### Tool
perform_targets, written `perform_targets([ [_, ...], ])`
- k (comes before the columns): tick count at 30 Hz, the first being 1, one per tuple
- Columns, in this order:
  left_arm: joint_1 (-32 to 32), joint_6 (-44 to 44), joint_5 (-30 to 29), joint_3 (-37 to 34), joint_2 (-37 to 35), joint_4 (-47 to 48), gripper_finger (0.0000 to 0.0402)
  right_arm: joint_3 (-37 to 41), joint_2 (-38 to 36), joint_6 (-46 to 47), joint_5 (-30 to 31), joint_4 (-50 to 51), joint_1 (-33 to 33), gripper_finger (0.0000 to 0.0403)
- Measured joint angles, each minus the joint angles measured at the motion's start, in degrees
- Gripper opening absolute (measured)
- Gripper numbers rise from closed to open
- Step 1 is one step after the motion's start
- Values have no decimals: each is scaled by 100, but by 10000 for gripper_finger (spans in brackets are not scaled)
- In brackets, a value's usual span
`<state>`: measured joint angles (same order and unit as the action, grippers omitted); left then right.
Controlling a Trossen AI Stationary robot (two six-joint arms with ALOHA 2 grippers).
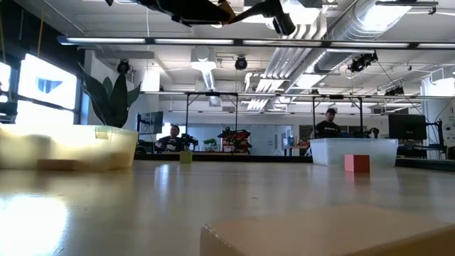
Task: Sort & place blocks by color
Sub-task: Put the yellow block into the green bin
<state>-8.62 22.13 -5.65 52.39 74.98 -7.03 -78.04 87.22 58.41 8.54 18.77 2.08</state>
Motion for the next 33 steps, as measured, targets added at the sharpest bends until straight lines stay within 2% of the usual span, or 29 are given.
perform_targets([
  [4, 77, -146, -61, 8, 0, 259, 114, 2, 5, -305, -108, 25, -40, 192],
  [7, 159, -219, -240, 12, -2, 602, 113, 9, 9, -385, -100, 41, -79, 209],
  [11, 339, -355, -412, 1, -18, 1279, 113, 4, 0, -520, -187, -14, -146, 213],
  [20, 1126, -1294, -419, -3, -507, 2995, 114, 4, 2, -657, -279, 327, -246, 214],
  [27, 1924, -2119, 160, 4, -790, 4200, 114, 4, 2, -508, -257, 941, -246, 215],
  [33, 2755, -2720, 353, -3, -839, 5300, 114, 11, 2, -293, -172, 1083, -153, 215],
])
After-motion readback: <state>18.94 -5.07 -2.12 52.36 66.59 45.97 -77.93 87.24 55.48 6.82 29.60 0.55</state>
